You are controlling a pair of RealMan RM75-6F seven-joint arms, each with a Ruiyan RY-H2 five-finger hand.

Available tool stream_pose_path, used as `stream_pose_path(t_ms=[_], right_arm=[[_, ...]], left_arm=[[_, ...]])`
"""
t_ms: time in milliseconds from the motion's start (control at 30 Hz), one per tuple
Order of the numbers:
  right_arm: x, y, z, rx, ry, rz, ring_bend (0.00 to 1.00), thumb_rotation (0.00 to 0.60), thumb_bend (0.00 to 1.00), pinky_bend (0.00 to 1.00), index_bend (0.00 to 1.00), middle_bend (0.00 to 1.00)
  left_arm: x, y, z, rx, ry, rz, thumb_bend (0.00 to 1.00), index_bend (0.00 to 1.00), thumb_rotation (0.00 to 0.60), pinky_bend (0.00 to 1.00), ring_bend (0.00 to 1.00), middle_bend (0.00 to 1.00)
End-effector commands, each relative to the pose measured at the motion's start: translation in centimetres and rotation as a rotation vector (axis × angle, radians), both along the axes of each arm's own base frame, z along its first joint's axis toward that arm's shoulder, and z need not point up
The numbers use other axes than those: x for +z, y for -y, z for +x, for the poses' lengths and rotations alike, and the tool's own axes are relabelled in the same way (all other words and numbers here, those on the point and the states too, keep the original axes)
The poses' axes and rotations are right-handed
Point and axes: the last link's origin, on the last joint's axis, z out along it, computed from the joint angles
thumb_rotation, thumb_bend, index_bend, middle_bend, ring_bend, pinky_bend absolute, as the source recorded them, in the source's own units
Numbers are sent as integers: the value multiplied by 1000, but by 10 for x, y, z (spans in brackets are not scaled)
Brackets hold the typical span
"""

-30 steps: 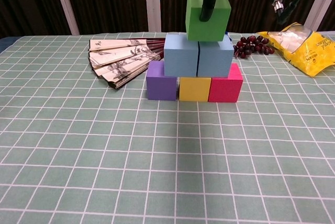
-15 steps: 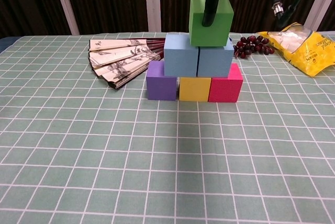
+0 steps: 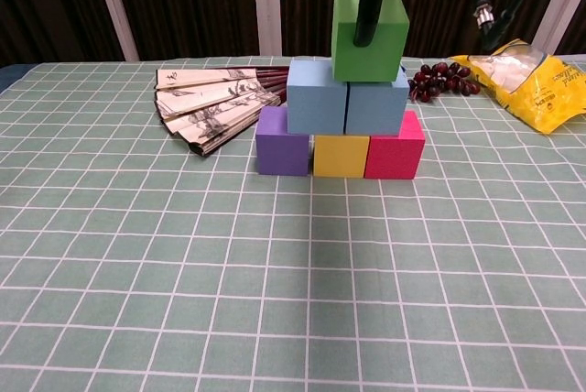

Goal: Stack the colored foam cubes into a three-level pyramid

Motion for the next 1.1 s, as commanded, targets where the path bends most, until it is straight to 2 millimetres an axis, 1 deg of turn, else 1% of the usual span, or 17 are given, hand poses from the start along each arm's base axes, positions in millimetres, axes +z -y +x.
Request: stream_pose_path(t_ms=[33,467,1100], right_arm=[[0,0,0,-12,9,-1,262,600,280,0,7,430],[1,2,8,-9,6,9,262,600,280,0,7,429],[3,9,5,-25,-11,15,262,600,280,0,7,429]], left_arm=[[0,0,0,0,0,0,76,0,600,19,59,51],[0,0,-1,4,0,-1,75,0,600,19,59,51],[0,-1,-2,14,-3,-1,75,0,600,19,60,50]])
